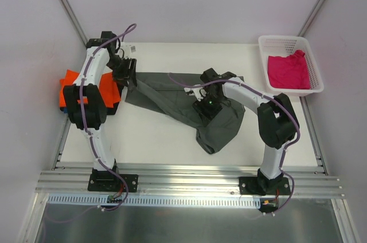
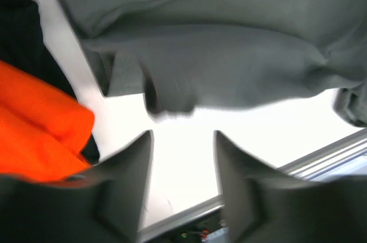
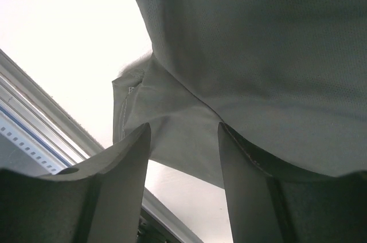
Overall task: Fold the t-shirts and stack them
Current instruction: Fold the tshirt
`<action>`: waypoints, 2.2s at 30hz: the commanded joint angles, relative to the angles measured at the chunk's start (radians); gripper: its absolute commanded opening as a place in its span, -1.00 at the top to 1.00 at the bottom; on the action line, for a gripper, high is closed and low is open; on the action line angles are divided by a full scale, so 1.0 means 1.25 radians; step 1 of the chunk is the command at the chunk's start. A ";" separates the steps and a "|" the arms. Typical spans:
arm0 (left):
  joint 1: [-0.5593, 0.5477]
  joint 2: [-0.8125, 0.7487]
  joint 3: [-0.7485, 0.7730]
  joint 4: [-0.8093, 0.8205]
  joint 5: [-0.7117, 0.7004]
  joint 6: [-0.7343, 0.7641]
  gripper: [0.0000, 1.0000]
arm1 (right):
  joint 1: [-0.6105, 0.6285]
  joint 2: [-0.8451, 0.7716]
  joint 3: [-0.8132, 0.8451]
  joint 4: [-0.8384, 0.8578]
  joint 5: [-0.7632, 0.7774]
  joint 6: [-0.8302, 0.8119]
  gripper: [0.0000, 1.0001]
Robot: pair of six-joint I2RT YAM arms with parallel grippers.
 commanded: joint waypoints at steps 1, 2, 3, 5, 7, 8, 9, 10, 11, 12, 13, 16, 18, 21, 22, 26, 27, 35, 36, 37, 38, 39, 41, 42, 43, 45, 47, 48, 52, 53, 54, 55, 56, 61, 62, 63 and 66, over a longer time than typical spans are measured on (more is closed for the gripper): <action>-0.014 0.085 0.021 -0.065 0.052 0.017 -0.19 | 0.006 -0.035 0.033 -0.007 -0.006 -0.016 -0.08; -0.014 0.090 0.013 -0.066 0.056 0.016 -0.33 | 0.005 -0.034 0.034 -0.006 -0.004 -0.016 -0.07; -0.014 0.094 0.008 -0.066 0.059 0.016 -0.40 | 0.006 -0.034 0.035 -0.007 -0.004 -0.018 -0.07; -0.014 0.084 -0.014 -0.064 0.063 0.012 -0.56 | 0.010 -0.035 0.037 -0.009 -0.003 -0.019 -0.07; -0.014 0.062 -0.028 -0.062 0.047 0.012 -0.56 | 0.014 -0.039 0.033 -0.007 0.002 -0.023 -0.07; -0.014 0.053 -0.040 -0.062 0.046 0.018 -0.56 | 0.016 -0.041 0.032 -0.006 0.003 -0.024 -0.07; -0.014 0.036 -0.045 -0.061 0.045 0.022 -0.54 | 0.019 -0.041 0.029 0.002 0.005 -0.023 -0.07; -0.014 0.030 -0.049 -0.057 0.039 0.025 -0.52 | 0.019 -0.044 0.024 0.004 0.005 -0.021 -0.07; -0.014 0.028 -0.048 -0.052 0.035 0.025 -0.47 | 0.022 -0.045 0.022 0.007 0.005 -0.021 -0.07; -0.015 0.034 -0.041 -0.046 0.035 0.026 -0.42 | 0.024 -0.045 0.022 0.009 0.007 -0.020 -0.07; -0.015 0.040 -0.034 -0.045 0.041 0.028 -0.37 | 0.026 -0.045 0.021 0.009 0.009 -0.021 -0.07; -0.014 0.084 0.016 -0.041 0.048 0.032 -0.18 | 0.032 -0.044 0.024 0.010 0.015 -0.023 -0.07; -0.014 0.124 0.057 -0.043 0.053 0.033 0.04 | 0.035 -0.040 0.027 0.008 0.024 -0.023 -0.07; -0.014 0.165 0.090 -0.043 0.072 0.026 0.27 | 0.035 -0.038 0.033 0.002 0.031 -0.027 -0.07; -0.014 0.175 0.097 -0.043 0.079 0.023 0.28 | 0.036 -0.038 0.034 -0.002 0.034 -0.027 -0.07; -0.014 0.219 0.138 -0.042 0.090 0.020 0.29 | 0.035 -0.038 0.029 -0.003 0.042 -0.031 -0.07; -0.014 0.232 0.143 -0.042 0.089 0.020 0.29 | 0.035 -0.039 0.028 -0.004 0.046 -0.032 -0.07; -0.014 0.262 0.173 -0.039 0.084 0.012 0.33 | 0.035 -0.031 0.034 -0.006 0.056 -0.036 -0.07; -0.014 0.269 0.177 -0.035 0.086 0.011 0.33 | 0.035 -0.031 0.034 -0.006 0.057 -0.036 -0.07; -0.014 0.275 0.187 -0.034 0.086 0.010 0.33 | 0.035 -0.030 0.035 -0.006 0.058 -0.036 -0.07; -0.014 0.280 0.194 -0.031 0.086 0.006 0.33 | 0.036 -0.027 0.039 -0.004 0.057 -0.035 -0.07; -0.014 0.295 0.204 -0.029 0.084 0.004 0.33 | 0.035 -0.027 0.040 -0.004 0.059 -0.036 -0.07; -0.014 0.307 0.227 -0.029 0.080 0.004 0.33 | 0.036 -0.025 0.045 -0.004 0.062 -0.036 -0.07; -0.034 0.310 0.233 -0.027 0.080 0.004 0.33 | 0.035 -0.023 0.046 -0.004 0.064 -0.035 -0.07; -0.036 0.314 0.244 -0.024 0.080 0.002 0.33 | 0.036 -0.023 0.046 -0.004 0.064 -0.036 -0.07; -0.041 0.323 0.249 -0.024 0.080 0.002 0.33 | 0.036 -0.022 0.046 -0.003 0.066 -0.036 -0.08; -0.045 0.327 0.252 -0.023 0.078 0.004 0.33 | 0.035 -0.022 0.046 -0.004 0.067 -0.036 -0.07; -0.045 0.326 0.252 -0.020 0.078 0.002 0.33 | 0.035 -0.023 0.045 -0.002 0.068 -0.037 -0.07; -0.049 0.333 0.256 -0.013 0.084 0.005 0.32 | 0.035 -0.022 0.041 0.003 0.070 -0.037 -0.07; -0.052 0.337 0.260 -0.012 0.084 0.006 0.32 | 0.036 -0.022 0.043 0.004 0.069 -0.036 -0.07; -0.056 0.349 0.268 -0.012 0.082 0.006 0.32 | 0.036 -0.020 0.044 0.004 0.072 -0.036 -0.07; -0.064 0.354 0.284 -0.010 0.082 0.009 0.32 | 0.037 -0.020 0.045 0.004 0.072 -0.036 -0.07; -0.068 0.360 0.291 -0.010 0.082 0.009 0.32 | 0.037 -0.019 0.048 0.004 0.072 -0.037 -0.07; -0.096 0.383 0.314 -0.007 0.073 0.011 0.32 | 0.043 -0.018 0.051 0.002 0.075 -0.040 -0.07; -0.100 0.383 0.318 -0.007 0.064 0.010 0.32 | 0.043 -0.018 0.051 0.002 0.078 -0.039 -0.07; -0.106 0.385 0.319 -0.002 0.062 0.007 0.32 | 0.044 -0.018 0.051 0.001 0.077 -0.040 -0.07; -0.114 0.397 0.339 0.003 0.058 0.007 0.32 | 0.049 -0.017 0.050 0.002 0.077 -0.040 -0.07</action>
